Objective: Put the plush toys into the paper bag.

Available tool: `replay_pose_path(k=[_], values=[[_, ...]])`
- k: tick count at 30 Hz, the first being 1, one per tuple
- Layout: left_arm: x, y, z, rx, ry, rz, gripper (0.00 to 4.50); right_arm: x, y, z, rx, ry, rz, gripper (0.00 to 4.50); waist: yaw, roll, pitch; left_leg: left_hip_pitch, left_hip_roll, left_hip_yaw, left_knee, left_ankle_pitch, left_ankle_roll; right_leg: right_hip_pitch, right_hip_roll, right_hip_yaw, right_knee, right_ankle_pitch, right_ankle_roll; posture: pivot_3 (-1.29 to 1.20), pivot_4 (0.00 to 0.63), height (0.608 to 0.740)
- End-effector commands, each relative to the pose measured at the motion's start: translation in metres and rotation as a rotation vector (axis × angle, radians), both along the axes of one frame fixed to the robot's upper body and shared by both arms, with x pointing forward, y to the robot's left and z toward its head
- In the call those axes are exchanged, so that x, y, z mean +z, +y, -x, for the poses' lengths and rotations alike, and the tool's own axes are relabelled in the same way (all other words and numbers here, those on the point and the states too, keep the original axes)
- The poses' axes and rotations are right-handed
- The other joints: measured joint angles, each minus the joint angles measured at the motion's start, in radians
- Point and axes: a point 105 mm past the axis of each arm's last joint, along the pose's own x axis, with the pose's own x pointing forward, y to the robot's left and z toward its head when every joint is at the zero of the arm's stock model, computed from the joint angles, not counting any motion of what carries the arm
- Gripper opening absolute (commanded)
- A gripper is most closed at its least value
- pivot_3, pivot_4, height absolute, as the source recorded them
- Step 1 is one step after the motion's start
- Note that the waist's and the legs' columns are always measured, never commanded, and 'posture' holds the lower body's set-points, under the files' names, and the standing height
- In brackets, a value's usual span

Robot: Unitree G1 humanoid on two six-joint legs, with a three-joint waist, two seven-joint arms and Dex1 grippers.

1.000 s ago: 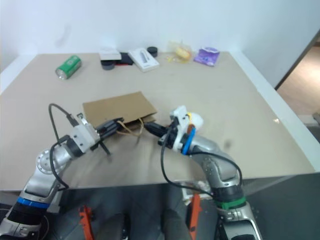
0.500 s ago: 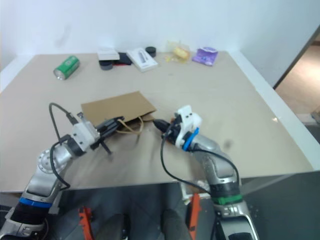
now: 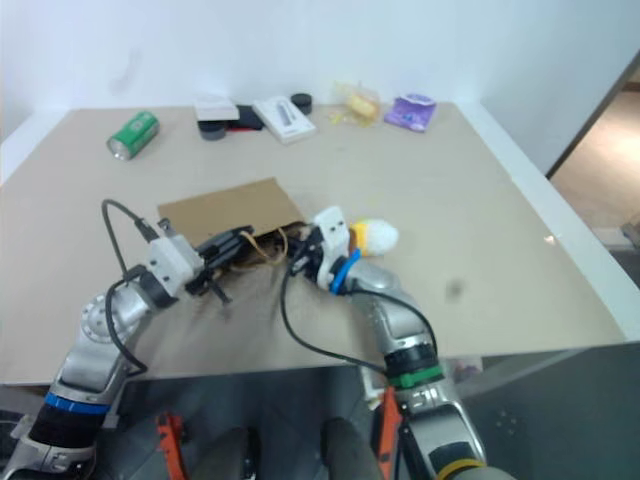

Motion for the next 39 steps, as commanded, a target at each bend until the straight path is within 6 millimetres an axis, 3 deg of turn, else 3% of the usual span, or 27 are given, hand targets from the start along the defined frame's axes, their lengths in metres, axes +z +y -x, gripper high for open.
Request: replay_pose_path(k=[1, 7, 12, 19, 27, 31, 39], values=[[0.028, 0.005, 0.001, 0.030, -0.068, 0.080, 0.00, -0.011, 0.005, -0.003, -0.020, 0.020, 0.045, 0.06, 0.000, 0.000, 0.000, 0.000, 0.000, 0.000, 0.000, 0.000, 0.000, 0.000, 0.000, 0.000, 0.000, 0.000, 0.000, 0.00, 0.150, 0.740], [0.043, 0.013, -0.004, 0.079, -0.058, 0.174, 0.00, -0.009, 0.003, -0.011, -0.085, -0.004, 0.041, 0.06, 0.000, -0.001, -0.001, 0.000, 0.000, 0.000, 0.000, 0.000, 0.000, 0.000, 0.000, 0.000, 0.000, 0.000, 0.000, 0.00, 0.150, 0.740], [0.041, 0.017, -0.005, 0.095, -0.044, 0.188, 0.00, 0.025, 0.014, 0.007, 0.034, -0.066, -0.133, 0.06, 0.000, -0.001, -0.001, 0.000, 0.000, 0.000, 0.000, 0.000, 0.000, 0.000, 0.000, 0.000, 0.000, 0.000, 0.000, 0.00, 0.150, 0.740], [0.038, 0.016, -0.006, 0.099, -0.032, 0.199, 0.00, 0.030, 0.027, 0.024, 0.135, -0.080, -0.142, 0.06, 0.000, -0.001, 0.000, 0.000, 0.000, -0.001, 0.000, 0.000, 0.000, 0.000, 0.000, 0.000, 0.000, 0.000, 0.000, 0.00, 0.150, 0.740], [0.038, 0.013, -0.007, 0.091, -0.020, 0.227, 0.00, 0.007, 0.051, 0.003, 0.020, -0.044, -0.007, 0.06, -0.001, -0.001, 0.000, 0.000, 0.000, -0.001, 0.000, 0.000, 0.000, -0.001, 0.000, 0.000, 0.000, 0.000, 0.000, 0.00, 0.150, 0.740], [0.041, 0.011, -0.008, 0.098, -0.019, 0.249, 0.00, -0.016, 0.057, -0.010, -0.071, 0.041, 0.075, 0.06, -0.001, -0.001, 0.000, -0.001, 0.000, -0.001, 0.000, 0.000, 0.000, -0.001, 0.000, 0.000, 0.000, 0.000, 0.000, 0.00, 0.150, 0.740], [0.094, 0.021, -0.003, 0.142, -0.210, 0.310, 0.00, -0.042, 0.049, -0.006, -0.089, 0.124, 0.184, 0.06, 0.001, -0.001, -0.001, -0.003, -0.001, -0.002, 0.000, 0.000, 0.000, -0.001, 0.000, -0.001, -0.001, -0.001, 0.001, 0.00, 0.150, 0.740]])
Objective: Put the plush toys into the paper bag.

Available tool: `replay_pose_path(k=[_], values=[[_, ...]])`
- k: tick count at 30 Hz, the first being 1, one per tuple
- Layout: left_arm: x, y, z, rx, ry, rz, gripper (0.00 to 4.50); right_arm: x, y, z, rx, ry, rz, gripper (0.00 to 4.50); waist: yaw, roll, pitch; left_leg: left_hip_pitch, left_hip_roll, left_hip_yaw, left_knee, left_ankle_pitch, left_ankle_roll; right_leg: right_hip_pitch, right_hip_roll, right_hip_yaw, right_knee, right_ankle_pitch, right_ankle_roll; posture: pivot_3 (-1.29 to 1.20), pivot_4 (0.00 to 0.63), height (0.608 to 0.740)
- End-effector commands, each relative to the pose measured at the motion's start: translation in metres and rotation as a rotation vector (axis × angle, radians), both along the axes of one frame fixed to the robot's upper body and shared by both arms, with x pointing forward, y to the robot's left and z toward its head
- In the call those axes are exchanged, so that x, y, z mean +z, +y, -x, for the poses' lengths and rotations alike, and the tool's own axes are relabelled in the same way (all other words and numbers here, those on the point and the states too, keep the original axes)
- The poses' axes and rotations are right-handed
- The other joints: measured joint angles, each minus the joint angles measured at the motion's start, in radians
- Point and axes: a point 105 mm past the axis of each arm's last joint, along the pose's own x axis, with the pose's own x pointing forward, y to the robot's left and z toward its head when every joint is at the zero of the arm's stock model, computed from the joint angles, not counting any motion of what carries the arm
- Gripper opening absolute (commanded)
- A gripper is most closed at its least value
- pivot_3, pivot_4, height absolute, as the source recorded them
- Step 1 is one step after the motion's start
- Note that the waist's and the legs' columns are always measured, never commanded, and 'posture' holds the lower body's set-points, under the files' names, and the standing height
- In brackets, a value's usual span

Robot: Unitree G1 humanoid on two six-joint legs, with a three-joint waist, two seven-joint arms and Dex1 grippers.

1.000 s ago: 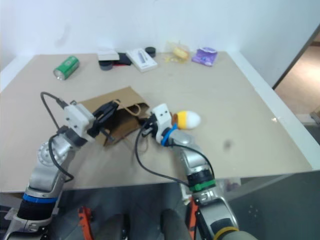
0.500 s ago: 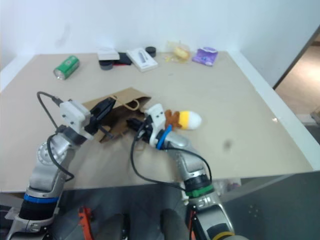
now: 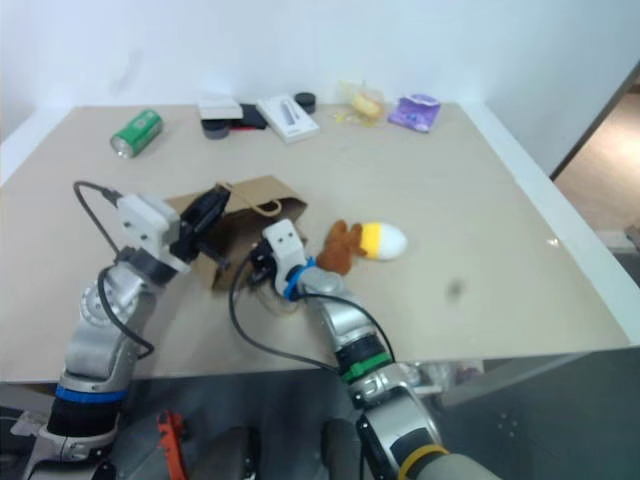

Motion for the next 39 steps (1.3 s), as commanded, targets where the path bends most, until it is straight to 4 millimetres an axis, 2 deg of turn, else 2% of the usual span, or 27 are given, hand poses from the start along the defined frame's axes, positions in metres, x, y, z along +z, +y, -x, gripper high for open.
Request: replay_pose_path(k=[1, 5, 11, 13, 15, 17, 21, 24, 26, 28, 30, 31, 32, 35, 39], values=[[0.038, 0.007, 0.013, 0.037, -0.153, 0.032, 0.00, -0.008, -0.005, 0.002, -0.010, 0.030, 0.039, 0.06, 0.000, 0.000, 0.000, 0.000, 0.000, 0.000, 0.000, 0.000, 0.000, 0.000, 0.000, 0.000, 0.000, 0.000, 0.000, 0.00, 0.150, 0.740], [0.057, 0.012, 0.017, 0.075, -0.233, 0.048, 0.00, -0.010, -0.007, 0.003, -0.009, 0.042, 0.053, 0.06, 0.000, 0.000, 0.000, 0.000, 0.000, -0.001, 0.000, 0.000, 0.000, 0.000, 0.000, 0.000, 0.000, 0.000, 0.000, 0.00, 0.150, 0.740], [0.063, 0.020, 0.016, 0.112, -0.257, 0.061, 0.00, -0.007, -0.007, 0.003, -0.010, 0.041, 0.044, 0.06, 0.000, 0.000, 0.000, 0.000, 0.000, -0.001, 0.000, 0.000, 0.000, 0.000, 0.000, -0.001, 0.000, 0.000, 0.000, 0.00, 0.150, 0.740], [0.058, 0.019, 0.014, 0.110, -0.238, 0.050, 0.00, -0.006, -0.006, 0.003, -0.007, 0.041, 0.037, 0.06, 0.000, 0.000, 0.000, 0.000, 0.000, -0.001, 0.000, 0.000, 0.000, 0.000, 0.000, -0.001, 0.000, 0.000, 0.000, 0.00, 0.150, 0.740], [0.042, 0.017, 0.009, 0.098, -0.178, 0.040, 0.00, 0.002, -0.004, 0.004, 0.010, 0.008, 0.001, 0.06, 0.000, 0.000, 0.000, 0.000, 0.000, -0.001, 0.000, 0.000, 0.000, 0.000, 0.000, -0.001, 0.000, 0.000, 0.000, 0.00, 0.150, 0.740], [0.027, 0.014, 0.007, 0.077, -0.129, 0.021, 0.00, 0.017, -0.002, 0.006, 0.037, -0.060, -0.046, 0.06, 0.000, 0.000, 0.000, 0.000, 0.000, -0.001, 0.000, 0.000, 0.000, 0.000, 0.000, -0.001, 0.000, 0.000, 0.000, 0.00, 0.150, 0.740], [0.000, 0.009, 0.005, 0.039, -0.033, -0.016, 0.00, 0.064, -0.004, 0.018, 0.139, -0.210, -0.181, 0.06, -0.001, 0.000, 0.001, -0.001, 0.000, -0.001, -0.001, 0.000, 0.000, -0.001, 0.000, -0.001, 0.000, -0.001, 0.001, 0.00, 0.150, 0.740], [-0.007, 0.010, 0.006, 0.038, -0.025, -0.021, 0.00, 0.089, -0.016, 0.028, 0.200, -0.261, -0.220, 0.95, 0.000, 0.000, 0.001, -0.001, 0.000, -0.001, -0.001, 0.000, 0.000, -0.001, 0.000, -0.001, 0.000, -0.001, 0.000, 0.00, 0.150, 0.740], [-0.008, 0.012, 0.006, 0.042, -0.021, -0.017, 0.00, 0.106, -0.029, 0.036, 0.240, -0.294, -0.230, 1.77, 0.002, 0.000, 0.001, -0.001, 0.000, -0.002, -0.001, 0.000, 0.000, -0.001, 0.000, -0.002, 0.000, -0.001, 0.000, 0.00, 0.150, 0.740], [-0.007, 0.012, 0.006, 0.044, -0.024, -0.013, 0.00, 0.118, -0.044, 0.043, 0.262, -0.306, -0.235, 2.74, 0.003, 0.000, 0.001, -0.001, 0.000, -0.002, 0.000, 0.000, 0.000, 0.000, 0.000, -0.002, 0.000, -0.001, 0.000, 0.00, 0.150, 0.740], [-0.006, 0.013, 0.007, 0.045, -0.028, -0.011, 0.00, 0.123, -0.061, 0.044, 0.256, -0.301, -0.218, 3.83, 0.002, 0.000, 0.001, -0.001, -0.001, -0.002, 0.000, 0.000, 0.000, 0.000, -0.001, -0.002, 0.000, -0.001, 0.000, 0.00, 0.150, 0.740], [-0.005, 0.013, 0.007, 0.045, -0.030, -0.010, 0.00, 0.123, -0.069, 0.043, 0.242, -0.291, -0.204, 4.22, 0.002, 0.000, 0.001, -0.001, -0.001, -0.002, 0.000, 0.000, 0.000, 0.000, -0.001, -0.002, 0.000, -0.001, 0.000, 0.00, 0.150, 0.740], [-0.005, 0.013, 0.007, 0.045, -0.032, -0.010, 0.00, 0.121, -0.079, 0.039, 0.208, -0.285, -0.169, 4.38, 0.002, 0.000, 0.001, -0.001, -0.001, -0.002, 0.000, 0.000, 0.000, 0.000, 0.000, -0.002, 0.000, -0.001, 0.000, 0.00, 0.150, 0.740], [-0.004, 0.012, 0.008, 0.046, -0.037, -0.010, 0.00, 0.100, -0.112, 0.023, 0.075, -0.213, 0.004, 4.38, 0.002, 0.000, 0.001, -0.001, -0.001, -0.002, 0.000, 0.000, 0.000, 0.000, 0.000, -0.002, 0.000, -0.001, -0.001, 0.00, 0.150, 0.740], [-0.003, 0.012, 0.007, 0.044, -0.039, -0.005, 0.00, 0.079, -0.138, 0.011, -0.051, -0.069, 0.081, 4.38, -0.001, 0.000, 0.001, -0.001, -0.001, -0.002, -0.001, 0.000, 0.000, 0.000, 0.000, -0.001, 0.000, -0.001, -0.001, 0.00, 0.150, 0.740]])
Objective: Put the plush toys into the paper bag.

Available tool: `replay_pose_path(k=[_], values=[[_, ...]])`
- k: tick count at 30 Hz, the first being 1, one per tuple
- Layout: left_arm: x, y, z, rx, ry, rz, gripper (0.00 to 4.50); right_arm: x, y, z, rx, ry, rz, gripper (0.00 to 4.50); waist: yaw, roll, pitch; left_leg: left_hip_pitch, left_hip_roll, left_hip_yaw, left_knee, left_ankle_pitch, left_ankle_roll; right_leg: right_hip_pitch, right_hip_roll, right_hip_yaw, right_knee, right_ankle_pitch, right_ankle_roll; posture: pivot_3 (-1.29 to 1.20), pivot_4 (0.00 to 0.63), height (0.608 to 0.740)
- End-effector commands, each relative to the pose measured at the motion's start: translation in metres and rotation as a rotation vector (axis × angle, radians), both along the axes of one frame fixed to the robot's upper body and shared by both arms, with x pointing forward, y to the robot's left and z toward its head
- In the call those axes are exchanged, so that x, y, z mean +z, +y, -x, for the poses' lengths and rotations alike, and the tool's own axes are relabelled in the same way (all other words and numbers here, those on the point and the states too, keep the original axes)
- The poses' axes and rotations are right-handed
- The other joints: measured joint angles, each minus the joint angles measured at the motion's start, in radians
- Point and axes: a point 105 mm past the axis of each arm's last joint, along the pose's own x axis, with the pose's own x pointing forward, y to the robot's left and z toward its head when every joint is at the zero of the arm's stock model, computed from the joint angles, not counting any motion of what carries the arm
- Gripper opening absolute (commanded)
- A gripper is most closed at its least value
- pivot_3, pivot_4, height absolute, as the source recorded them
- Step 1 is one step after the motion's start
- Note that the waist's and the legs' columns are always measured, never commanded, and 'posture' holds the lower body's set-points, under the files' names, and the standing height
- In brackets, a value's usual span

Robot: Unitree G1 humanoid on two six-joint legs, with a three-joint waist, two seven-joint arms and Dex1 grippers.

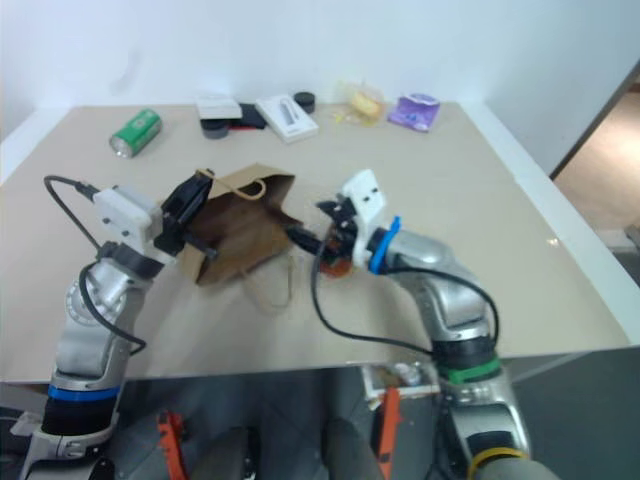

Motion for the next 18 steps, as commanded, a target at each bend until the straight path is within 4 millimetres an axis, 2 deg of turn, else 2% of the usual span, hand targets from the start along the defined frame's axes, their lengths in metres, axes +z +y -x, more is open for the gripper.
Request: replay_pose_path(k=[1, 6, 7, 9, 12, 13, 15, 16, 18], values=[[0.014, 0.001, 0.005, -0.002, -0.061, 0.014, 0.00, -0.010, -0.015, -0.007, -0.097, 0.081, 0.033, 4.38, -0.002, 0.000, 0.000, 0.000, 0.000, 0.000, 0.000, 0.000, 0.000, 0.000, 0.000, 0.000, 0.000, 0.000, 0.000, 0.00, 0.150, 0.740], [0.016, -0.001, 0.003, -0.007, -0.061, 0.018, 0.00, -0.040, -0.010, -0.008, -0.129, 0.181, 0.102, 4.38, -0.001, 0.000, 0.000, 0.000, 0.000, -0.001, -0.001, 0.000, 0.000, 0.000, 0.000, 0.000, 0.000, 0.000, 0.000, 0.00, 0.150, 0.740], [0.017, -0.001, 0.002, -0.007, -0.062, 0.018, 0.00, -0.042, -0.009, -0.008, -0.130, 0.185, 0.110, 3.82, -0.001, 0.000, 0.000, 0.000, 0.000, -0.001, -0.001, 0.000, 0.000, 0.000, 0.000, 0.000, 0.000, 0.000, 0.000, 0.00, 0.150, 0.740], [0.018, 0.000, 0.002, -0.006, -0.064, 0.020, 0.00, -0.047, -0.010, -0.008, -0.137, 0.188, 0.144, 3.18, 0.000, 0.000, 0.000, 0.000, -0.001, -0.001, 0.000, 0.000, 0.000, 0.000, 0.000, 0.000, 0.000, 0.000, 0.000, 0.00, 0.150, 0.740], [0.019, 0.000, 0.001, -0.006, -0.066, 0.021, 0.00, -0.052, -0.014, -0.007, -0.137, 0.195, 0.188, 1.57, 0.000, 0.000, 0.000, 0.000, -0.001, -0.001, 0.000, 0.000, 0.000, 0.001, 0.000, 0.000, 0.000, 0.000, 0.000, 0.00, 0.150, 0.740], [0.019, 0.000, 0.001, -0.006, -0.066, 0.021, 0.00, -0.053, -0.016, -0.006, -0.135, 0.196, 0.198, 1.21, 0.000, 0.000, 0.000, 0.000, -0.001, -0.001, 0.000, 0.000, 0.000, 0.001, 0.000, 0.000, 0.000, 0.000, 0.000, 0.00, 0.150, 0.740], [0.019, 0.000, 0.001, -0.007, -0.067, 0.023, 0.00, -0.053, -0.017, -0.006, -0.135, 0.199, 0.191, 0.19, 0.000, 0.000, 0.000, 0.001, -0.001, -0.001, 0.000, 0.000, 0.000, 0.001, 0.000, 0.000, 0.000, 0.000, 0.000, 0.00, 0.150, 0.740], [0.019, 0.000, 0.001, -0.006, -0.068, 0.023, 0.00, -0.052, -0.018, -0.007, -0.134, 0.195, 0.187, 0.03, 0.000, 0.000, 0.000, 0.001, -0.001, -0.001, 0.000, 0.000, 0.000, 0.001, 0.000, 0.000, 0.000, 0.000, 0.000, 0.00, 0.150, 0.740], [0.020, 0.000, 0.001, -0.005, -0.069, 0.025, 0.00, -0.048, -0.018, -0.007, -0.123, 0.180, 0.172, 0.03, 0.000, 0.000, 0.000, 0.001, -0.001, -0.001, 0.000, 0.000, 0.000, 0.001, 0.000, 0.000, 0.000, 0.000, 0.000, 0.00, 0.150, 0.740]])
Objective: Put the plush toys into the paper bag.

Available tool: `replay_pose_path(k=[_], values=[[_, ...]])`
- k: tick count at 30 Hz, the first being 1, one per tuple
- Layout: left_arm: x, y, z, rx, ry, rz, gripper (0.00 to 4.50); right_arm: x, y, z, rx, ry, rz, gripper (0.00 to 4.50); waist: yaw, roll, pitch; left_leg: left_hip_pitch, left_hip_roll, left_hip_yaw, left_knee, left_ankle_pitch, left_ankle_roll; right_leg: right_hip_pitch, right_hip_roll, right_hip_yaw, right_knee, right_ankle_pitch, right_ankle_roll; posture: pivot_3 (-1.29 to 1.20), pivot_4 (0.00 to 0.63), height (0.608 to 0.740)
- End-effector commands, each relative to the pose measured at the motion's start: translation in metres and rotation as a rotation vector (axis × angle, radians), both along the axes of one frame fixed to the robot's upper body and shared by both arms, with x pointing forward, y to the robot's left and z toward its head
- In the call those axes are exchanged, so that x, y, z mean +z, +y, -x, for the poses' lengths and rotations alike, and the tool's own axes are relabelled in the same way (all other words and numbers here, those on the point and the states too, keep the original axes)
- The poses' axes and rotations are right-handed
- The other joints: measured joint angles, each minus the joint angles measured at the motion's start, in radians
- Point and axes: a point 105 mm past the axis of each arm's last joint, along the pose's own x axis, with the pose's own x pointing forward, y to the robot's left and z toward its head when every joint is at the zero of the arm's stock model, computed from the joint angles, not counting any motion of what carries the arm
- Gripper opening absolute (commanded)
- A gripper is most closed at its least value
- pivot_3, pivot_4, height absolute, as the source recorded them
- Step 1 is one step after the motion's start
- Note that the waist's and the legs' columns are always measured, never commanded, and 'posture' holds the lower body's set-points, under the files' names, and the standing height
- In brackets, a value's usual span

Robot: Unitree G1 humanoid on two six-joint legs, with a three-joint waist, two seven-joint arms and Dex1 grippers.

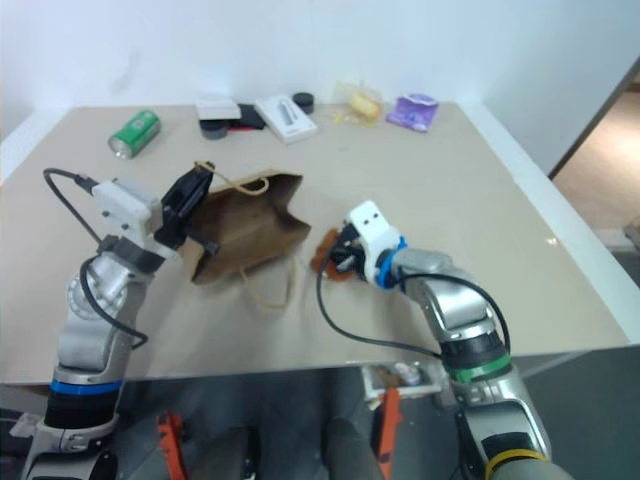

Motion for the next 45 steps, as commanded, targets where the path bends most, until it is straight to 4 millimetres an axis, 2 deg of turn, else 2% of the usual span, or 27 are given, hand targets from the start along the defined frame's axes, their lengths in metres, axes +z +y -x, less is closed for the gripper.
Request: replay_pose_path(k=[1, 3, 6, 7, 11, 16, 23, 27, 31, 36, 41, 45], values=[[0.014, 0.002, 0.004, 0.005, -0.054, 0.018, 0.00, 0.005, -0.004, 0.002, 0.019, -0.012, -0.023, 0.03, 0.000, 0.000, 0.000, 0.000, 0.000, 0.000, 0.000, 0.000, 0.000, 0.000, 0.000, 0.000, 0.000, 0.000, 0.000, 0.00, 0.150, 0.740], [0.014, 0.003, 0.003, 0.008, -0.055, 0.020, 0.00, 0.028, 0.003, 0.005, 0.086, -0.086, -0.120, 0.03, 0.000, 0.000, 0.000, 0.000, 0.000, 0.000, 0.000, 0.000, 0.000, 0.000, 0.000, 0.000, 0.000, 0.000, 0.000, 0.00, 0.150, 0.740], [0.013, 0.002, 0.003, 0.007, -0.048, 0.025, 0.00, 0.091, 0.023, 0.034, 0.305, -0.175, -0.417, 0.03, 0.000, 0.000, 0.001, -0.001, 0.000, 0.000, 0.000, 0.000, 0.000, 0.000, 0.000, 0.000, 0.000, 0.000, 0.000, 0.00, 0.150, 0.740], [0.013, 0.001, 0.003, 0.006, -0.046, 0.026, 0.00, 0.102, 0.027, 0.043, 0.354, -0.175, -0.480, 0.03, -0.001, 0.001, 0.001, -0.001, 0.000, 0.000, 0.000, 0.000, 0.000, -0.001, 0.000, 0.000, 0.000, 0.000, 0.000, 0.00, 0.150, 0.740], [0.013, 0.000, 0.002, 0.005, -0.044, 0.030, 0.00, 0.117, 0.043, 0.062, 0.465, -0.136, -0.589, 0.03, 0.000, 0.000, 0.001, -0.001, 0.001, -0.003, -0.001, -0.001, 0.001, 0.000, 0.001, -0.003, 0.000, 0.001, 0.002, 0.00, 0.150, 0.740], [0.012, -0.001, 0.001, 0.006, -0.041, 0.031, 0.00, 0.118, 0.064, 0.076, 0.538, -0.072, -0.657, 0.03, 0.000, 0.000, 0.001, -0.001, 0.001, -0.004, -0.001, -0.001, 0.001, 0.000, 0.001, -0.003, 0.000, -0.001, -0.001, 0.00, 0.150, 0.740], [0.013, -0.003, 0.002, 0.004, -0.040, 0.041, 0.00, 0.085, 0.087, 0.065, 0.461, 0.033, -0.579, 0.03, 0.000, 0.000, 0.001, -0.002, 0.000, -0.004, -0.001, -0.001, 0.001, 0.000, 0.000, -0.003, 0.000, -0.001, -0.001, 0.00, 0.150, 0.740], [0.014, -0.003, 0.002, 0.003, -0.041, 0.048, 0.00, 0.071, 0.097, 0.046, 0.375, 0.061, -0.541, 0.03, 0.000, 0.000, 0.001, -0.002, 0.001, -0.004, -0.001, 0.000, 0.001, 0.000, 0.001, -0.004, 0.000, -0.001, -0.001, 0.00, 0.150, 0.740], [0.014, -0.005, 0.002, 0.001, -0.038, 0.054, 0.00, 0.068, 0.104, 0.020, 0.267, 0.076, -0.527, 0.03, 0.000, 0.000, 0.001, -0.002, 0.000, -0.004, 0.000, 0.000, 0.001, 0.000, 0.000, -0.003, 0.000, -0.001, -0.001, 0.00, 0.150, 0.740], [0.013, -0.006, 0.003, -0.001, -0.031, 0.057, 0.00, 0.079, 0.111, -0.008, 0.135, 0.027, -0.554, 0.03, 0.000, 0.000, 0.001, -0.002, 0.001, -0.004, -0.001, 0.000, 0.001, -0.001, 0.001, -0.004, 0.000, -0.001, -0.001, 0.00, 0.150, 0.740], [0.011, -0.005, 0.004, 0.005, -0.026, 0.059, 0.00, 0.092, 0.111, -0.020, 0.036, 0.005, -0.645, 0.03, 0.001, 0.000, 0.001, -0.005, 0.000, -0.006, -0.001, -0.001, 0.001, -0.002, 0.000, -0.005, 0.000, 0.000, 0.003, 0.00, 0.150, 0.740], [0.011, -0.005, 0.004, 0.005, -0.022, 0.059, 0.00, 0.088, 0.107, -0.031, -0.081, 0.008, -0.648, 0.03, 0.001, 0.000, 0.001, -0.005, 0.000, -0.006, -0.001, -0.001, 0.001, -0.002, 0.000, -0.006, 0.000, -0.001, 0.004, 0.00, 0.150, 0.740]])
